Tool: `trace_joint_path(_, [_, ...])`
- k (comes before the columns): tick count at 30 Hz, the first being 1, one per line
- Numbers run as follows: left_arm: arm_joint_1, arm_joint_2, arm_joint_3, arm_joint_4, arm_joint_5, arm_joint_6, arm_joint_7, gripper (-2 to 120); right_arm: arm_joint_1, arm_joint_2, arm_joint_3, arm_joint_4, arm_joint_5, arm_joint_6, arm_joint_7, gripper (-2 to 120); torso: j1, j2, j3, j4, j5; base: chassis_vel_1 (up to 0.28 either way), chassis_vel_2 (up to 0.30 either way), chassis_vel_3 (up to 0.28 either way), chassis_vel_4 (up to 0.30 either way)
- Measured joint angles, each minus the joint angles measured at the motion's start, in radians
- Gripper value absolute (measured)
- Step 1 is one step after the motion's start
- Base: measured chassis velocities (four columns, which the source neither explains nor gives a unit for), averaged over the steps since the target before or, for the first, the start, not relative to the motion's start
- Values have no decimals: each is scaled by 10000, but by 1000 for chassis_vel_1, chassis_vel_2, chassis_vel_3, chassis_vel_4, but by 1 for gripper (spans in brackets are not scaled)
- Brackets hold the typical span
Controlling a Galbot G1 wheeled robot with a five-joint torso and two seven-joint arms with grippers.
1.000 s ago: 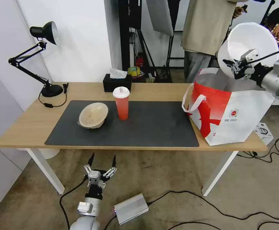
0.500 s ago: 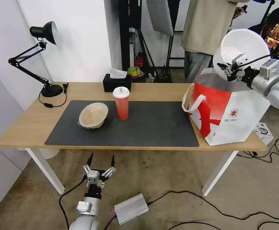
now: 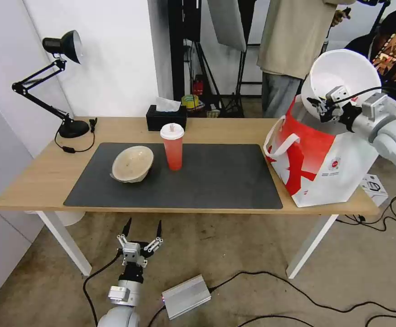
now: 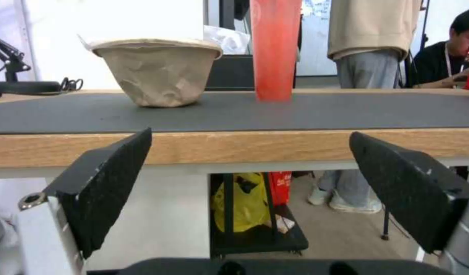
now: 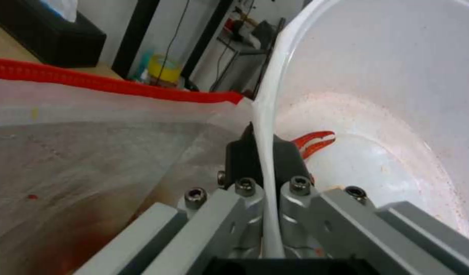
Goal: Pick up the trash from the table and place it into the takeout bag.
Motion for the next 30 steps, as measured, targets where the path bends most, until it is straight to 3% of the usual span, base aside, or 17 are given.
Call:
trace_joint_path(18, [-46, -46, 55, 76, 65, -3, 5, 100, -166, -159, 175, 333, 54, 32, 55, 1, 0, 0, 0, 0, 0, 0, 0, 0, 0])
trace_joint_path(21, [-80, -42, 62, 104, 66, -4, 9, 100, -166, -201, 181, 512, 86, 6, 128, 17, 0, 0, 0, 0, 0, 0, 0, 0, 0])
trace_joint_path(23, [-87, -39, 65, 115, 66, -3, 11, 100, -162, -213, 182, 574, 97, -13, 148, 20, 0, 1, 0, 0, 0, 0, 0, 0, 0])
trace_joint_path(30, [-84, -38, 93, 159, 71, -3, 32, 100, -88, -254, 183, 743, 144, -70, 226, 48, 0, 0, 0, 0, 0, 0, 0, 0, 0])
